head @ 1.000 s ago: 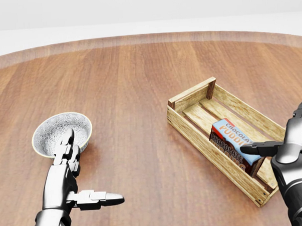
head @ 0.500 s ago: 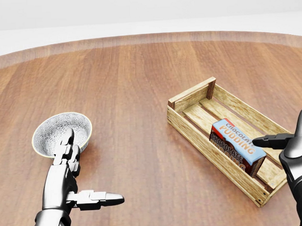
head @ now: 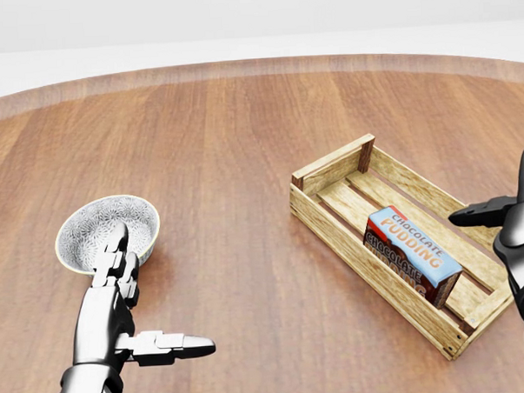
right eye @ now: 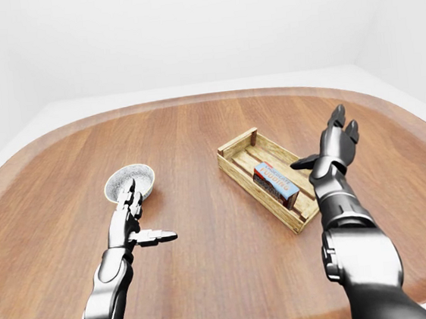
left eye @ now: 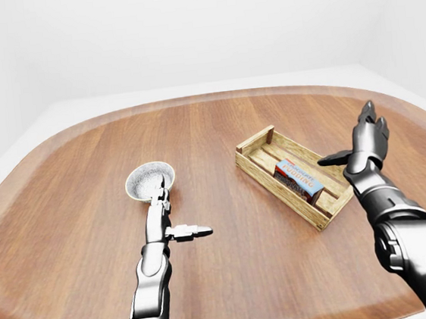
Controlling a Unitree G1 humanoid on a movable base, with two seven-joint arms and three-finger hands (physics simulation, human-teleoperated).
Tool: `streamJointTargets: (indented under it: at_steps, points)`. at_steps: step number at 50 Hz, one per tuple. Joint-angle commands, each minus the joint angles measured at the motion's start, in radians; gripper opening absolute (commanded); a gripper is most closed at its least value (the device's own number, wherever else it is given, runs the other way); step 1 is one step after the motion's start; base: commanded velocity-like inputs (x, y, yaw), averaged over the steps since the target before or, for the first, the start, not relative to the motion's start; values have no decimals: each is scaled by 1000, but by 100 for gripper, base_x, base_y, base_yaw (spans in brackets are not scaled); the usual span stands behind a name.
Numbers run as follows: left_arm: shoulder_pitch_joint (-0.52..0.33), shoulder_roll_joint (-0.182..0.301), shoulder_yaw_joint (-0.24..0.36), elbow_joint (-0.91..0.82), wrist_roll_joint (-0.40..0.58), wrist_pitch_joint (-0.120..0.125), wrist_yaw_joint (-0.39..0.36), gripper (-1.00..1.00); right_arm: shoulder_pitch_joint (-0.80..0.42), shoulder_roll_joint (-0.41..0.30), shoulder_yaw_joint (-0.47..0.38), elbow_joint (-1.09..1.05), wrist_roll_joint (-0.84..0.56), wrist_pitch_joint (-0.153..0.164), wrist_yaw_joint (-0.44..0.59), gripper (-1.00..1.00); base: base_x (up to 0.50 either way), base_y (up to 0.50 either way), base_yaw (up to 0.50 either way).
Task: Pick up the chocolate pudding and put it in the tray.
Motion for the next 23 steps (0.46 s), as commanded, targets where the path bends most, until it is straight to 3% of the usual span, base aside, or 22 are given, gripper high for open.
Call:
streamJointTargets:
  at_steps: [1, 16, 23]
  points:
    - [-3, 0, 3, -1, -12, 5, -5, 100, -26, -17, 10, -33, -38, 0, 0, 100, 0, 0, 0]
    - [-4, 0, 4, 2, -14, 3, -5, 100, -11, -25, -16, -196, -2, 0, 0, 100, 0, 0, 0]
    - [-2, 0, 3, 4, -12, -2, -5, 100, 56, -22, -59, -447, 50, 0, 0, 100, 0, 0, 0]
